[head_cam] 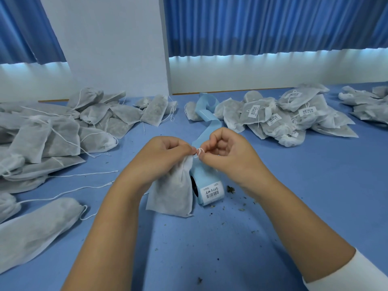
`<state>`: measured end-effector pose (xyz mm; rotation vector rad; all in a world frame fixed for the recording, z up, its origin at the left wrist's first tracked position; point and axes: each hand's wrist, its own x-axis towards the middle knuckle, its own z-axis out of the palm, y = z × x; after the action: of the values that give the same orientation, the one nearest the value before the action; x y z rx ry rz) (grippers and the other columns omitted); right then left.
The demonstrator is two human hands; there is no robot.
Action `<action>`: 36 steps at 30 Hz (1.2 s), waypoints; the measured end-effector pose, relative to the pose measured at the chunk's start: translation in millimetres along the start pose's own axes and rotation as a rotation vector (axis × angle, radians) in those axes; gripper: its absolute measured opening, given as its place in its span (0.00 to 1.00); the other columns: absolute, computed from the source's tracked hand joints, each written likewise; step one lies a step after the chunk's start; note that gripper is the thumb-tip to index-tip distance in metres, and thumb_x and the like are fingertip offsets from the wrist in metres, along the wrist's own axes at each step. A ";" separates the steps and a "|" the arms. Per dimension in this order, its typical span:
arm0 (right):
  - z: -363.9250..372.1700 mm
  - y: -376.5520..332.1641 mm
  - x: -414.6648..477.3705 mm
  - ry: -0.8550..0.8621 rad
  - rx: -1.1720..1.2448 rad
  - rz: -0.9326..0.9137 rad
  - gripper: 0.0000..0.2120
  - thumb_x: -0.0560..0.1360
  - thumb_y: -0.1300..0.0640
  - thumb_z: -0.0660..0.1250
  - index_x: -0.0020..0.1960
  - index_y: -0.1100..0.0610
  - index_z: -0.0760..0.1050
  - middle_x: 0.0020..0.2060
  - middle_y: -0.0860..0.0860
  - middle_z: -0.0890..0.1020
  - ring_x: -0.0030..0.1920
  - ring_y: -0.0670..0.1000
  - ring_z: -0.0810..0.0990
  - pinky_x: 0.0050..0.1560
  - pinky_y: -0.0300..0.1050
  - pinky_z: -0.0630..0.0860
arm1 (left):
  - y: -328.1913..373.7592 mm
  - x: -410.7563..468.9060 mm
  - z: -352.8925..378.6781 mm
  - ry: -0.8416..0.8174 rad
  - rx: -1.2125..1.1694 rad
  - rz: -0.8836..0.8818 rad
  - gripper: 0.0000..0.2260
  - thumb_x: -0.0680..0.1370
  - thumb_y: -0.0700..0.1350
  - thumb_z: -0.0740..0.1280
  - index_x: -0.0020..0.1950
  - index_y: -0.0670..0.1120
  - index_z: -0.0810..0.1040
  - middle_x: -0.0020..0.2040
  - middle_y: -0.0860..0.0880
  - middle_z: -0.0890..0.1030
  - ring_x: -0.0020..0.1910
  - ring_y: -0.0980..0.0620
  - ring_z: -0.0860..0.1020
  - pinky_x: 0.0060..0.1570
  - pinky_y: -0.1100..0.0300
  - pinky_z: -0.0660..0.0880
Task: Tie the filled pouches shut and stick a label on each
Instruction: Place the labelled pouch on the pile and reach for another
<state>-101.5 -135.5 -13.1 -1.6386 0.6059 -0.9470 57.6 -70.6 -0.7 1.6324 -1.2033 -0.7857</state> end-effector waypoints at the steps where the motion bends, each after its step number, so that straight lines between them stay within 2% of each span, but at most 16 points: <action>1: 0.0 -0.3 0.2 0.002 0.025 0.001 0.13 0.72 0.71 0.70 0.42 0.57 0.69 0.38 0.51 0.81 0.39 0.48 0.78 0.45 0.39 0.76 | 0.4 -0.9 -0.4 -0.007 -0.004 0.004 0.10 0.73 0.50 0.72 0.43 0.44 0.84 0.36 0.50 0.74 0.36 0.58 0.70 0.37 0.64 0.65; 4: -1.2 -0.2 1.4 -0.004 0.072 -0.020 0.12 0.72 0.71 0.71 0.43 0.57 0.73 0.37 0.52 0.79 0.37 0.48 0.78 0.40 0.35 0.75 | 2.0 -3.3 -1.6 -0.048 -0.012 0.017 0.09 0.73 0.52 0.73 0.41 0.47 0.85 0.36 0.51 0.74 0.36 0.59 0.71 0.40 0.62 0.66; 9: -2.6 0.9 1.7 -0.023 -0.030 -0.093 0.08 0.72 0.68 0.72 0.48 0.57 0.82 0.38 0.50 0.81 0.40 0.47 0.79 0.45 0.39 0.75 | 4.6 -5.2 -1.1 -0.069 -0.053 -0.001 0.14 0.66 0.55 0.70 0.43 0.47 0.85 0.38 0.48 0.75 0.39 0.56 0.73 0.43 0.59 0.67; 12: -0.9 0.9 1.7 0.012 -0.066 -0.104 0.06 0.72 0.66 0.73 0.47 0.59 0.84 0.40 0.53 0.85 0.40 0.46 0.81 0.47 0.41 0.78 | 5.5 -6.2 -2.6 -0.073 -0.086 -0.021 0.10 0.66 0.54 0.70 0.39 0.50 0.86 0.36 0.50 0.76 0.37 0.56 0.73 0.42 0.59 0.68; 16: 0.1 0.9 2.1 0.024 -0.012 -0.096 0.04 0.73 0.67 0.72 0.47 0.61 0.83 0.39 0.51 0.86 0.40 0.44 0.82 0.46 0.36 0.78 | 6.0 -6.4 -4.0 -0.107 -0.157 -0.014 0.07 0.67 0.52 0.69 0.37 0.52 0.85 0.34 0.53 0.81 0.36 0.57 0.77 0.44 0.59 0.71; 20: -0.1 2.6 2.5 0.038 0.007 -0.097 0.04 0.74 0.66 0.71 0.48 0.62 0.83 0.40 0.52 0.86 0.41 0.45 0.83 0.46 0.36 0.78 | 6.6 -5.8 -3.0 -0.104 -0.212 -0.008 0.05 0.67 0.50 0.69 0.35 0.53 0.85 0.35 0.53 0.82 0.35 0.57 0.79 0.46 0.58 0.73; 24: 2.3 2.9 2.1 0.049 0.024 -0.124 0.03 0.75 0.65 0.70 0.48 0.61 0.81 0.39 0.51 0.85 0.40 0.45 0.82 0.43 0.34 0.76 | 5.6 -5.7 -2.6 -0.129 -0.202 -0.015 0.04 0.68 0.51 0.69 0.37 0.54 0.83 0.40 0.52 0.83 0.42 0.54 0.78 0.50 0.56 0.71; 28: 5.7 3.3 1.8 0.071 0.038 -0.137 0.04 0.76 0.65 0.68 0.46 0.58 0.79 0.38 0.47 0.83 0.37 0.43 0.81 0.41 0.32 0.75 | 6.8 -6.8 -0.3 -0.191 -0.216 -0.016 0.04 0.70 0.50 0.70 0.36 0.54 0.82 0.41 0.52 0.84 0.38 0.56 0.80 0.41 0.63 0.75; 30: 5.7 3.7 2.1 0.091 0.002 -0.137 0.03 0.77 0.63 0.68 0.46 0.57 0.78 0.38 0.45 0.81 0.37 0.41 0.78 0.39 0.31 0.72 | 7.1 -7.0 -0.3 -0.202 -0.207 -0.013 0.08 0.75 0.48 0.69 0.36 0.55 0.81 0.42 0.50 0.86 0.37 0.57 0.81 0.37 0.66 0.75; 32: 5.0 4.0 2.4 0.102 -0.014 -0.128 0.02 0.78 0.61 0.67 0.47 0.57 0.78 0.39 0.44 0.80 0.38 0.41 0.77 0.40 0.32 0.71 | 7.4 -6.5 -0.6 -0.170 -0.178 -0.023 0.10 0.77 0.48 0.69 0.36 0.54 0.81 0.39 0.51 0.85 0.34 0.55 0.79 0.38 0.62 0.74; 36: 4.5 3.0 2.8 0.122 0.034 -0.111 0.02 0.79 0.62 0.65 0.49 0.58 0.77 0.40 0.46 0.81 0.39 0.41 0.78 0.39 0.34 0.73 | 8.1 -4.8 1.4 -0.108 -0.197 -0.060 0.14 0.80 0.46 0.66 0.35 0.53 0.82 0.36 0.51 0.81 0.34 0.53 0.77 0.45 0.55 0.72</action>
<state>-96.1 -136.0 -15.5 -1.6054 0.5828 -1.1394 52.0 -67.2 6.2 1.4858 -1.1176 -1.0088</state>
